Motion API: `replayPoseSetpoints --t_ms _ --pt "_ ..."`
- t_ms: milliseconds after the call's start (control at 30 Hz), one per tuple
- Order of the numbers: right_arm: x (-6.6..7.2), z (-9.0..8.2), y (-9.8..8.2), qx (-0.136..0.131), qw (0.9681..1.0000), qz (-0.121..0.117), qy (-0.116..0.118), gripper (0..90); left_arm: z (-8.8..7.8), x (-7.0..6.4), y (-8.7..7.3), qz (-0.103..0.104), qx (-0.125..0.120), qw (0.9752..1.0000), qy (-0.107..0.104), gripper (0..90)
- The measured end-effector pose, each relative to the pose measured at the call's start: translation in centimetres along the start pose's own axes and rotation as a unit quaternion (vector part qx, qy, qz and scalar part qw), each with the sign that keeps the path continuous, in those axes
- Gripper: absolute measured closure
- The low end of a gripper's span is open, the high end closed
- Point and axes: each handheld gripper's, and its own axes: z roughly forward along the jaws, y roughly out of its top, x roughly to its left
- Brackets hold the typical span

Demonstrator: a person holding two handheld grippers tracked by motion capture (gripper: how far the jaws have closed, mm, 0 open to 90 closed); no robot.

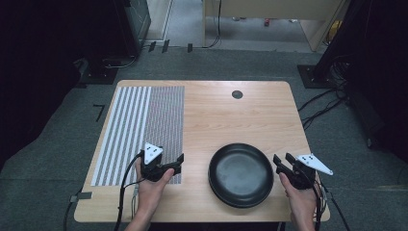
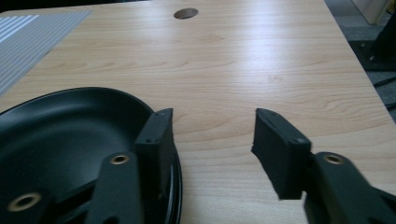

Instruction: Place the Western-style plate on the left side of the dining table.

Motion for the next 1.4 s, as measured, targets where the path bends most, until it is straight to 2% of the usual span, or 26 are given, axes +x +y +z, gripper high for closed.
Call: replayPoseSetpoints --t_ms 33,67,100,167,200,233,267,300,333,367,400,433,500,600,733,800,833,867,933,967,1000,1133,1167,1200,1233,1400 --pt "0.0 0.0 -0.3 -0.005 1.0000 0.001 -0.002 54.8 0.3 -0.6 0.0 0.007 -0.001 0.9999 -0.008 14.0" --pt "0.0 0.0 -0.6 -0.008 0.9999 0.009 0.005 56.1 0.3 -0.6 0.0 0.007 -0.001 0.9999 -0.008 14.2" --pt "-0.1 0.0 -0.8 -0.010 0.9995 0.023 0.020 57.2 0.6 -1.1 -0.2 0.015 0.001 0.9998 -0.014 15.0" --pt "-0.4 0.3 -1.4 -0.001 0.9961 0.065 0.060 61.0 0.9 -1.7 -0.5 0.012 0.004 0.9997 -0.020 17.6" --pt "-0.4 0.3 -1.4 -0.001 0.9961 0.065 0.060 61.0 0.9 -1.7 -0.5 0.012 0.004 0.9997 -0.020 22.0" --pt "-0.6 0.4 -1.9 0.014 0.9940 0.084 0.069 64.5 1.0 -2.0 -0.6 0.011 0.004 0.9997 -0.020 24.5" --pt "-0.6 0.4 -1.9 0.014 0.9940 0.084 0.069 64.5 1.1 -2.3 -0.8 0.010 0.005 0.9996 -0.026 24.5" --pt "-0.6 0.5 -2.0 0.015 0.9936 0.088 0.070 68.2 1.2 -2.6 -0.9 0.010 0.007 0.9993 -0.035 25.2" --pt "-0.6 0.5 -2.2 0.017 0.9902 0.104 0.091 73.4 1.4 -3.3 -1.2 0.012 0.011 0.9988 -0.047 28.5" --pt "-0.5 0.6 -2.3 0.014 0.9876 0.115 0.106 74.5 1.5 -3.6 -1.3 0.013 0.014 0.9985 -0.052 30.3" --pt "-0.5 0.6 -2.5 0.009 0.9863 0.122 0.111 75.0 1.5 -3.6 -1.3 0.013 0.014 0.9985 -0.052 31.2" --pt "-0.5 0.6 -2.6 0.007 0.9863 0.125 0.108 75.1 1.7 -4.2 -1.6 0.010 0.018 0.9978 -0.063 33.1" --pt "-0.5 0.6 -2.7 0.005 0.9865 0.127 0.103 75.1 1.8 -4.4 -1.7 0.008 0.022 0.9973 -0.070 34.4" --pt "-0.6 0.6 -2.9 0.020 0.9859 0.135 0.096 78.3 2.2 -5.2 -2.1 0.012 0.037 0.9952 -0.090 39.7" --pt "-0.5 0.6 -3.0 0.033 0.9856 0.136 0.095 80.2 2.7 -5.9 -2.7 0.019 0.050 0.9936 -0.100 44.7" --pt "-0.5 0.6 -3.0 0.034 0.9856 0.136 0.094 80.9 2.8 -6.0 -2.8 0.015 0.049 0.9933 -0.103 48.9" --pt "-0.5 0.7 -3.1 0.037 0.9849 0.140 0.094 81.5 2.8 -6.1 -2.8 0.005 0.049 0.9920 -0.117 48.3" --pt "-0.6 0.7 -3.1 0.037 0.9840 0.146 0.096 81.6 2.9 -6.2 -2.9 0.006 0.050 0.9911 -0.123 48.5" --pt "-0.7 0.7 -3.2 0.035 0.9817 0.158 0.100 81.6 2.8 -6.5 -3.0 0.011 0.051 0.9907 -0.126 48.6" --pt "-0.7 0.7 -3.2 0.035 0.9817 0.158 0.100 81.6 2.8 -6.5 -3.0 0.011 0.051 0.9907 -0.126 49.2" --pt "-0.8 0.7 -3.3 0.033 0.9806 0.164 0.103 81.9 3.0 -6.8 -3.3 0.009 0.058 0.9893 -0.134 50.2" --pt "-0.8 0.6 -3.3 0.034 0.9808 0.165 0.098 84.1 3.3 -7.3 -3.7 0.003 0.070 0.9874 -0.142 54.9" --pt "-0.7 0.6 -3.3 0.035 0.9810 0.165 0.097 84.5 3.4 -7.5 -3.8 0.001 0.077 0.9856 -0.150 55.9" --pt "-0.7 0.6 -3.3 0.035 0.9810 0.165 0.097 84.5 3.4 -7.5 -3.8 0.001 0.077 0.9856 -0.150 57.6" --pt "-0.7 0.5 -3.3 0.039 0.9805 0.166 0.098 84.7 3.5 -7.6 -3.8 -0.001 0.083 0.9845 -0.155 59.1" --pt "-0.6 0.4 -3.2 0.049 0.9787 0.174 0.097 85.4 3.5 -7.4 -3.6 -0.014 0.089 0.9832 -0.159 63.1"
